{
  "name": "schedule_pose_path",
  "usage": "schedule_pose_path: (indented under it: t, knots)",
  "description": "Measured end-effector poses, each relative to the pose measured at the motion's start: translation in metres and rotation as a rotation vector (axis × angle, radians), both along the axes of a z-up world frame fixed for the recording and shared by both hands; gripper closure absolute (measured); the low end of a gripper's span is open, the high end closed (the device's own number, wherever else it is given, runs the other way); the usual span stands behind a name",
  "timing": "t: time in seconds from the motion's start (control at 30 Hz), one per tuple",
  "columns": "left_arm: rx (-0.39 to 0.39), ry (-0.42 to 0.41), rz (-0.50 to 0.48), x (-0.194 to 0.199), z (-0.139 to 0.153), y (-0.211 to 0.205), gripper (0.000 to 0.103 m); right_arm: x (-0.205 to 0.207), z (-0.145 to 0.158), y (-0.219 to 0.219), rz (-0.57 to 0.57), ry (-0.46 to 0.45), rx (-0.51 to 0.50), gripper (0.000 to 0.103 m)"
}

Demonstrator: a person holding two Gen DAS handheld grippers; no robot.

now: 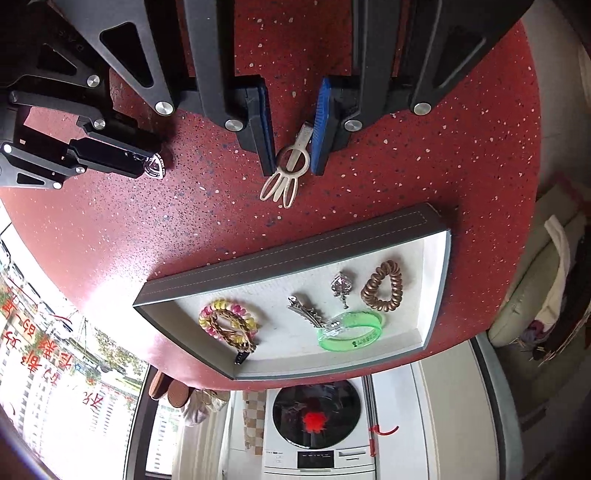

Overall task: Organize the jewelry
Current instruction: 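Grasp the silver heart ring with the right gripper while the left grasps the cream bunny-ear clip, then carry the cream clip into the tray and open the left gripper while the right releases the ring there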

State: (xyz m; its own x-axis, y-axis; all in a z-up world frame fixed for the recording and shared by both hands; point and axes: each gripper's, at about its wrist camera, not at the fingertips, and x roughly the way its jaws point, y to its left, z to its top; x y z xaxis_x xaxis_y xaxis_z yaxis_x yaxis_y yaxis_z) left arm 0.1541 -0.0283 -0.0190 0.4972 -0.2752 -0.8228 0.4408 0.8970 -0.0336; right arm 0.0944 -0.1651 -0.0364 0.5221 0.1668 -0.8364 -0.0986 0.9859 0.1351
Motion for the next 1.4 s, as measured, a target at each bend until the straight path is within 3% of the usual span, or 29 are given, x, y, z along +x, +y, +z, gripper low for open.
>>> schedule_pose_path:
  t: [0.23, 0.87, 1.4]
  knots:
    - [-0.021, -0.036, 0.079, -0.003, 0.014, 0.009, 0.064, 0.002, 0.011, -0.016, -0.043, -0.008, 0.068, 0.087]
    - [-0.043, -0.063, 0.146, 0.001, 0.029, 0.017, 0.064, 0.024, 0.028, -0.052, -0.122, -0.025, 0.176, 0.086]
    - [-0.051, -0.079, 0.208, 0.068, 0.045, 0.009, 0.064, 0.104, 0.049, -0.076, -0.15, -0.063, 0.195, 0.086]
